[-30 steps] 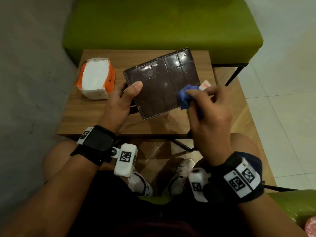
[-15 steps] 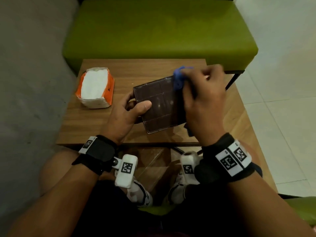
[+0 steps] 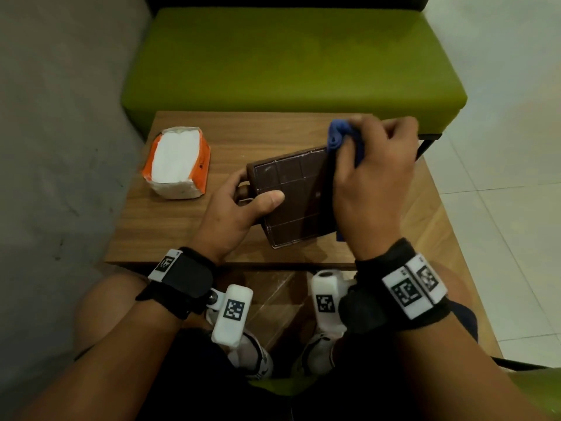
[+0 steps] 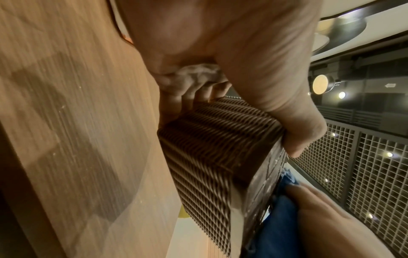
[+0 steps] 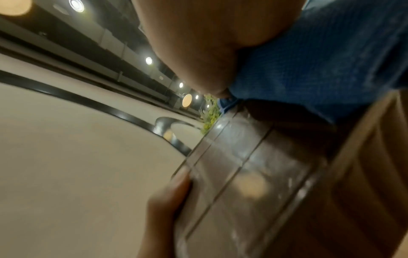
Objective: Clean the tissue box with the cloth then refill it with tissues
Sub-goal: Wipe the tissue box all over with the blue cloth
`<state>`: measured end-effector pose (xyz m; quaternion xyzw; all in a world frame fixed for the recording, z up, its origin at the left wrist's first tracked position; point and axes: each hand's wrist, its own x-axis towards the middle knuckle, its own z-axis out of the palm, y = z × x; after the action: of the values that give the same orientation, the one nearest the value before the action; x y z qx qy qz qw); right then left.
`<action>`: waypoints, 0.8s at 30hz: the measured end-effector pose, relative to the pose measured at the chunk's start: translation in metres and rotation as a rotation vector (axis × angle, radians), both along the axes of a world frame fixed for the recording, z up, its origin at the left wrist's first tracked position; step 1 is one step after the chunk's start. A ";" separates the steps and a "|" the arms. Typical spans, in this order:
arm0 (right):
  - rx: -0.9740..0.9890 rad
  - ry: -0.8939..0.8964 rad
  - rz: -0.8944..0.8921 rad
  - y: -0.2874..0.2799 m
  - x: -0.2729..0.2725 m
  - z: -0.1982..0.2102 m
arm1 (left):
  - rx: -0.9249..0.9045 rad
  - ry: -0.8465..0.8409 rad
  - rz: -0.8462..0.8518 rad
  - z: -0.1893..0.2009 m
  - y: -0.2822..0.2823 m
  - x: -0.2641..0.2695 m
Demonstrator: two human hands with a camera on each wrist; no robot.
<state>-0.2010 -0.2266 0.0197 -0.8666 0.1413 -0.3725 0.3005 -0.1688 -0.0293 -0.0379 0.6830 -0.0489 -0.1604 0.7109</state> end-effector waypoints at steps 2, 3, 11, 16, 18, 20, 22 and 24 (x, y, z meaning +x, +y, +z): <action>-0.045 -0.002 0.165 0.029 -0.010 -0.001 | 0.008 0.017 -0.004 -0.001 -0.006 0.001; -0.093 0.021 0.275 0.044 -0.017 -0.003 | -0.001 0.025 -0.002 -0.001 -0.008 0.001; -0.091 0.049 0.079 0.003 -0.023 -0.018 | -0.075 0.102 0.097 -0.002 0.005 0.003; -0.304 0.118 0.426 0.043 -0.059 -0.024 | -0.142 0.081 0.170 0.007 -0.006 0.006; -0.398 0.139 0.523 0.039 -0.066 -0.029 | -0.161 0.046 0.165 0.008 -0.006 0.008; -0.349 0.067 0.421 0.018 -0.058 -0.030 | -0.173 0.046 0.126 0.009 -0.002 0.008; -0.178 -0.038 0.247 -0.004 -0.046 -0.022 | -0.197 0.061 0.106 0.011 0.000 0.005; 0.017 -0.111 0.205 -0.017 -0.040 -0.013 | -0.230 0.073 0.101 0.012 -0.002 0.001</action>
<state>-0.2409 -0.2433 0.0068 -0.8519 0.0383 -0.3860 0.3518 -0.1677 -0.0314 -0.0262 0.5924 -0.0066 -0.1425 0.7929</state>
